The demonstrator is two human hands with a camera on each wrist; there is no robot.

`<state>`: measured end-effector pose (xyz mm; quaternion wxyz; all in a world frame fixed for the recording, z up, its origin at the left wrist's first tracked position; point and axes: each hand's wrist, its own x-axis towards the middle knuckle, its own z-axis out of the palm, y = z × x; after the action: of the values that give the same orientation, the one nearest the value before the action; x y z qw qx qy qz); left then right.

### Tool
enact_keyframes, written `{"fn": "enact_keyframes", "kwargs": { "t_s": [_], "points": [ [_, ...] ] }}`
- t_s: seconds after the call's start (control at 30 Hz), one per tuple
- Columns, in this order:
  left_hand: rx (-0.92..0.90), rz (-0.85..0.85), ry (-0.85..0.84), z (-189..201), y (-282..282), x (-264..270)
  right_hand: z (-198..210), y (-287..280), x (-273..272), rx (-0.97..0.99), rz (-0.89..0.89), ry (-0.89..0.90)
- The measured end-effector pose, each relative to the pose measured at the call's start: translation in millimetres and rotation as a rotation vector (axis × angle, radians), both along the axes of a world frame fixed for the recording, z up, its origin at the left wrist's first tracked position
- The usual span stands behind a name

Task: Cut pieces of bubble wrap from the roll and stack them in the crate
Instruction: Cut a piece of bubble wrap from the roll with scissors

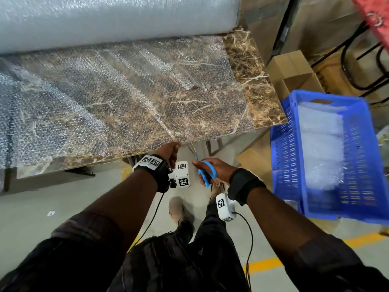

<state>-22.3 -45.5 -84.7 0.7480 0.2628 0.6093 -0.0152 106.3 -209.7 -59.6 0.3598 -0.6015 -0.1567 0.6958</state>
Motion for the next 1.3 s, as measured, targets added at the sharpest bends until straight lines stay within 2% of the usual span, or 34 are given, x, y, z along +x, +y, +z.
{"fn": "enact_keyframes", "kwargs": {
  "t_s": [0.7,1.0,1.3],
  "points": [
    [0.118,0.114,0.038,23,-23,-7,-4,24,-21,0.043,-0.134,-0.066],
    [0.169,0.081,0.049,25,-23,-9,-12,23,-25,0.035,-0.189,-0.200],
    [0.196,0.087,0.056,27,-25,-9,-12,21,-31,0.067,-0.266,-0.161]
  ]
}}
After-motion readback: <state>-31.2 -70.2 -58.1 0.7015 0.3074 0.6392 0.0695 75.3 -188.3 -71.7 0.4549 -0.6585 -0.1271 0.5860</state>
